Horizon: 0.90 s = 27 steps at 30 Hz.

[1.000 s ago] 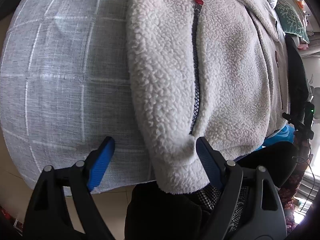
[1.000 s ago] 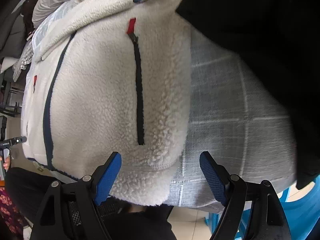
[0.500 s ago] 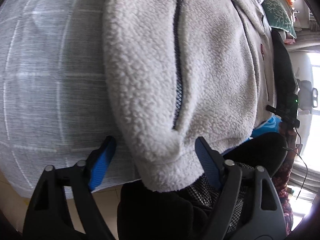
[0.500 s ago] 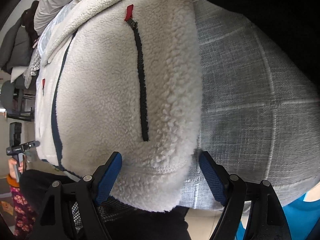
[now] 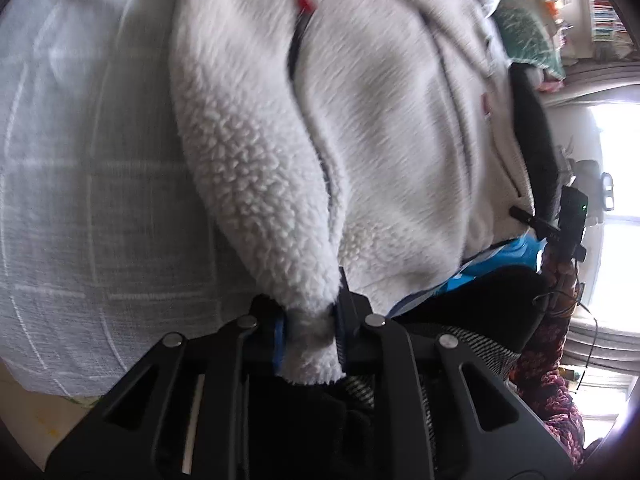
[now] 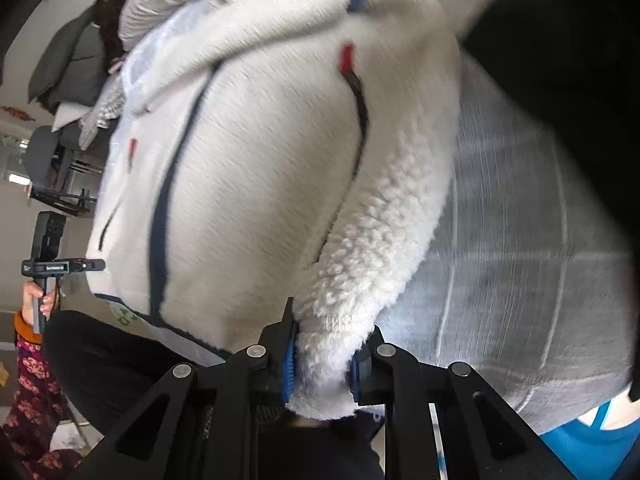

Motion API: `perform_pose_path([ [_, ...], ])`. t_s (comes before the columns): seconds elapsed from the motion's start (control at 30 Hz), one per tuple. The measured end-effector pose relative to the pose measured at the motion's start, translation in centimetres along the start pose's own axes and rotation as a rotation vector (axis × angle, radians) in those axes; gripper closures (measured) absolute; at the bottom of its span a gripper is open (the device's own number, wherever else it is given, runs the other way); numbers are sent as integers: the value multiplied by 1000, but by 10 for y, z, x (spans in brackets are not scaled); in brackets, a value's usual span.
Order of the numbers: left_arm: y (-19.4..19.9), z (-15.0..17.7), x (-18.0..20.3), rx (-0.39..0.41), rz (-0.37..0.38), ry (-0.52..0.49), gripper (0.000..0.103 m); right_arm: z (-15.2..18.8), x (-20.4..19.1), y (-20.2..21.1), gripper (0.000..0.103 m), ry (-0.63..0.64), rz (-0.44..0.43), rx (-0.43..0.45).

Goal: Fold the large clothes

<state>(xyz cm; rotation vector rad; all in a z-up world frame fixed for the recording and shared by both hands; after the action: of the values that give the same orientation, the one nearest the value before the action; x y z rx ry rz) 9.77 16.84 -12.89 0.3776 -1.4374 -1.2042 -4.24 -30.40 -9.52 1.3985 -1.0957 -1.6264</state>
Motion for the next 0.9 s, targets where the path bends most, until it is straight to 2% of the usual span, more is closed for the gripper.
perform_pose_path([
  [0.17,40,-3,27,175,7,-43,83,-3,-19,39,84,29,-20,137],
  [0.37,104,-36,59,396,-13,-74,83,-32,-40,91,84,27,17,318],
  [0.53,159,-86,75,554,-61,-67,83,-83,-37,139,84,-33,5,444],
  [0.6,178,-117,82,616,-60,-51,83,-103,-30,156,84,-52,-14,487],
  [0.67,189,-142,88,646,-80,-47,83,-131,-28,168,84,-64,-16,523],
  [0.77,201,-191,90,692,-154,-35,83,-181,-24,176,84,-75,27,564],
  [0.9,197,-255,79,704,-173,-19,82,-234,-8,176,83,-109,28,582],
])
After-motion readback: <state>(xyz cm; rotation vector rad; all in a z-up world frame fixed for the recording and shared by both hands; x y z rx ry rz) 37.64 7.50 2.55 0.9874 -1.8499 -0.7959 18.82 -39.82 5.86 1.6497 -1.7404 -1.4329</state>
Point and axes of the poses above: each gripper's, at about its wrist camera, not at the fingertips, and y roughly against the way its jaws point, x to its right, z to its underside, the point moved 3 cm from there along -y, roughly the way its jaws point, and after that the axes turned 14 degrees about -x, right-handed, at the moved point
